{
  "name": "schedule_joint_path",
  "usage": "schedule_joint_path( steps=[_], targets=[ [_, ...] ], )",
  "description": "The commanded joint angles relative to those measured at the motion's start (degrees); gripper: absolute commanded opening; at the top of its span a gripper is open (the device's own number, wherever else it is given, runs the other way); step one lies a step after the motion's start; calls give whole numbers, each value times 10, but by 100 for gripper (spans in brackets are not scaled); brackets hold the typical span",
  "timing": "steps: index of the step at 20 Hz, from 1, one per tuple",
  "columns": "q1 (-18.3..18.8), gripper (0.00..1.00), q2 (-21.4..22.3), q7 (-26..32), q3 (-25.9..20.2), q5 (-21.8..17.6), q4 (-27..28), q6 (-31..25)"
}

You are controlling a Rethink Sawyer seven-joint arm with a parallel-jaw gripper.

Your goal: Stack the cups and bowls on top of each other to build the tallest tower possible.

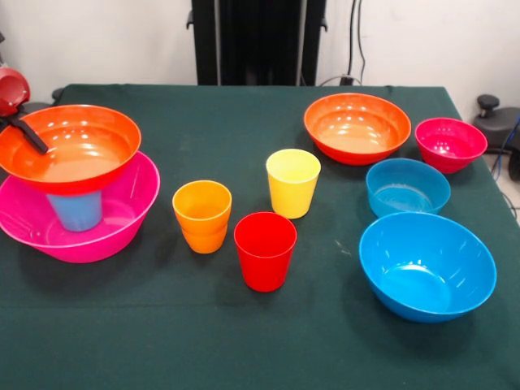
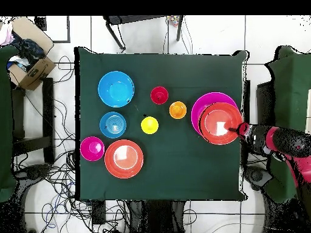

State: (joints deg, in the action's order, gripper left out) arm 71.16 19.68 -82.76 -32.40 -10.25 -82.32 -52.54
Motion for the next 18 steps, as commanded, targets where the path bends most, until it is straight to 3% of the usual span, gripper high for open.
schedule_joint_path(
  steps=[1,10,11,18],
  targets=[
    [-7,0,-3,92,-15,-51,-10,10],
    [-6,0,-3,104,-20,-52,-12,-1],
    [-7,100,-3,103,-19,-51,-10,-10],
    [-15,100,-5,106,-13,-59,6,-15]
  ],
)
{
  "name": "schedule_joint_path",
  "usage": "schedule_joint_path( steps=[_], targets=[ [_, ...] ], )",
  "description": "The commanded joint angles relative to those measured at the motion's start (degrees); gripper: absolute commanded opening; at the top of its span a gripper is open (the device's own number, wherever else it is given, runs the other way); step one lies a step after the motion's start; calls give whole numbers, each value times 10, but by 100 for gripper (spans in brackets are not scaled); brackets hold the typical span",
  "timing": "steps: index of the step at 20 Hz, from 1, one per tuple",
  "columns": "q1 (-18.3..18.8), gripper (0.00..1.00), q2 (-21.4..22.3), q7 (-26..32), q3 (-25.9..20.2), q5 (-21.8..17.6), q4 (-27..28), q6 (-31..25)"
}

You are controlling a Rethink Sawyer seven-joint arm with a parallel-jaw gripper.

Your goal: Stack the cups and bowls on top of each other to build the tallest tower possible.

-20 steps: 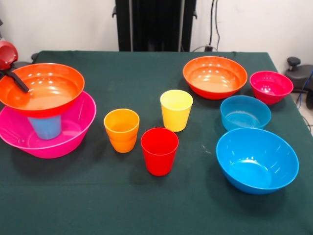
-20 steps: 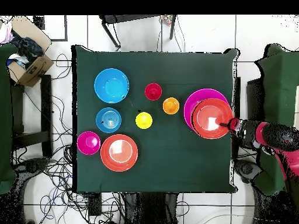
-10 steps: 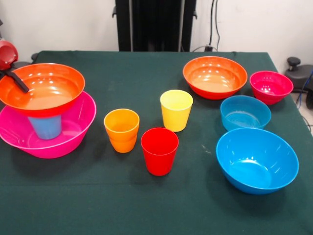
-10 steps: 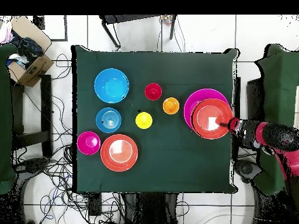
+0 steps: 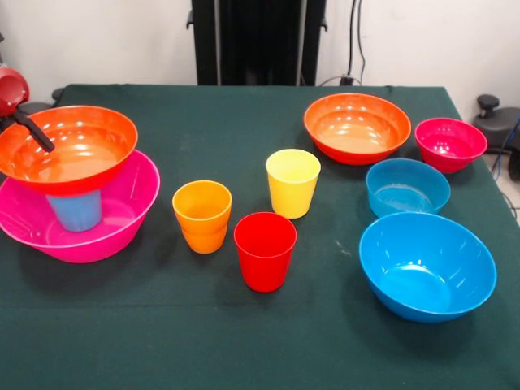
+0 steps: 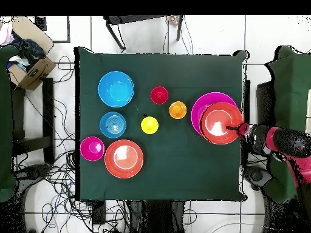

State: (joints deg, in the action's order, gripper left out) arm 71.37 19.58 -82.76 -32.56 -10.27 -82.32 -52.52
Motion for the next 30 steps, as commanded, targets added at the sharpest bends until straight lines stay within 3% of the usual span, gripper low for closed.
schedule_joint_path(
  steps=[1,10,30],
  targets=[
    [-16,100,-4,111,-13,-59,7,-17],
    [-21,100,5,100,-7,-62,3,-13],
    [-38,100,63,72,8,-83,31,-80]
  ],
)
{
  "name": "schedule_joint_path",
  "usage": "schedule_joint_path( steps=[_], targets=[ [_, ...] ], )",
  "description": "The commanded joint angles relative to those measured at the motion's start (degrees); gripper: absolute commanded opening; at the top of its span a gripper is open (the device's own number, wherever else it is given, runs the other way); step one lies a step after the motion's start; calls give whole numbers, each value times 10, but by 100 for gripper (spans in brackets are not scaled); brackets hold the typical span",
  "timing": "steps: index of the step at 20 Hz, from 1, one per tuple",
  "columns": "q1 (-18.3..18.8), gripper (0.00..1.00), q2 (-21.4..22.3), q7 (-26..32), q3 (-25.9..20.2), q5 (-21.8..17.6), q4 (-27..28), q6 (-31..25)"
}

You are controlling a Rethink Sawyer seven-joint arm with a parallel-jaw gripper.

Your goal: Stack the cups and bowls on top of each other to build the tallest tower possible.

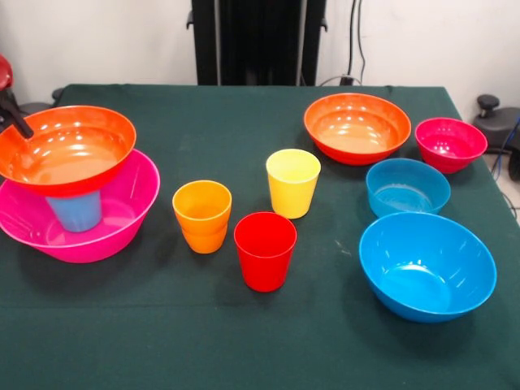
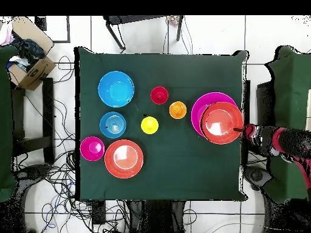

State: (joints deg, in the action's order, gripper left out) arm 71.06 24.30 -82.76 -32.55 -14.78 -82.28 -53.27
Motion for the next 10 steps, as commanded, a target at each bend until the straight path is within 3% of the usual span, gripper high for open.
schedule_joint_path(
  steps=[1,10],
  targets=[
    [-35,100,16,71,7,-36,32,-75],
    [-31,100,28,65,-2,-28,9,-75]
  ],
)
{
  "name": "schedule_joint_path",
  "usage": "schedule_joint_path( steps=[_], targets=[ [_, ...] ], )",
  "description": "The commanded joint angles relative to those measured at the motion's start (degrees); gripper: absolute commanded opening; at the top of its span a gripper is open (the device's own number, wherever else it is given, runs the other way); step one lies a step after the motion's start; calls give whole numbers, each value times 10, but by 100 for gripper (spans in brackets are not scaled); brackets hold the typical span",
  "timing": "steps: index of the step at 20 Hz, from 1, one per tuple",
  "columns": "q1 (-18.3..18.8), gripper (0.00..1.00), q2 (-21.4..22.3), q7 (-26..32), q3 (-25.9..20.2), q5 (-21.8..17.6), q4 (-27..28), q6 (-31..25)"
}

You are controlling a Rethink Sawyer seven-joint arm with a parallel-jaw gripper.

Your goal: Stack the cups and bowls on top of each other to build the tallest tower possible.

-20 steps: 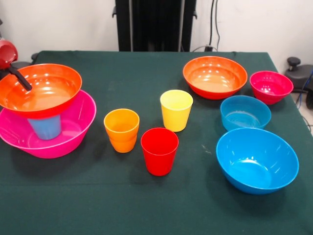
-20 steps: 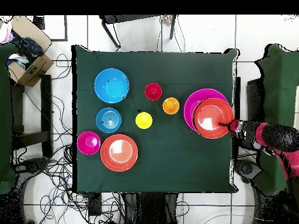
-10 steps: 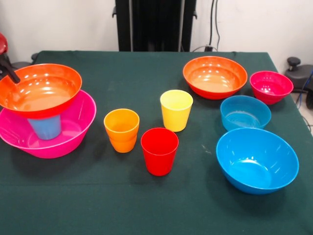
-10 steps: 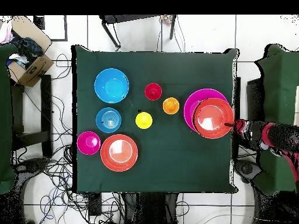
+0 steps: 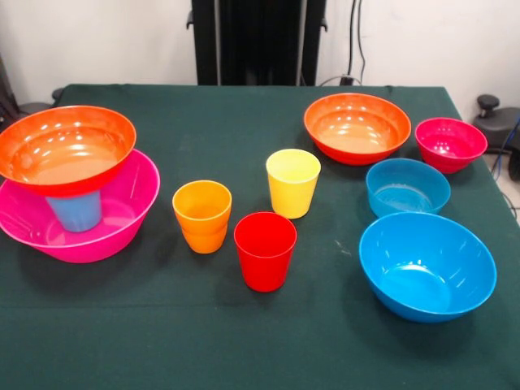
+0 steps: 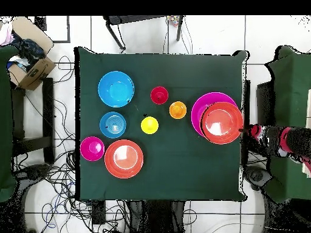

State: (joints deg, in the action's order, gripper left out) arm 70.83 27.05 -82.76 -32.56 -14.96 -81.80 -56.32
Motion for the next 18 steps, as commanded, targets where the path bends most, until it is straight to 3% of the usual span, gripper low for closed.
schedule_joint_path(
  steps=[1,8,13,18],
  targets=[
    [-28,100,5,67,-4,-26,-3,-44],
    [-17,100,58,70,-17,-21,-57,-29],
    [4,100,139,76,-37,-15,-152,4],
    [12,100,227,33,-45,8,-246,36]
  ],
)
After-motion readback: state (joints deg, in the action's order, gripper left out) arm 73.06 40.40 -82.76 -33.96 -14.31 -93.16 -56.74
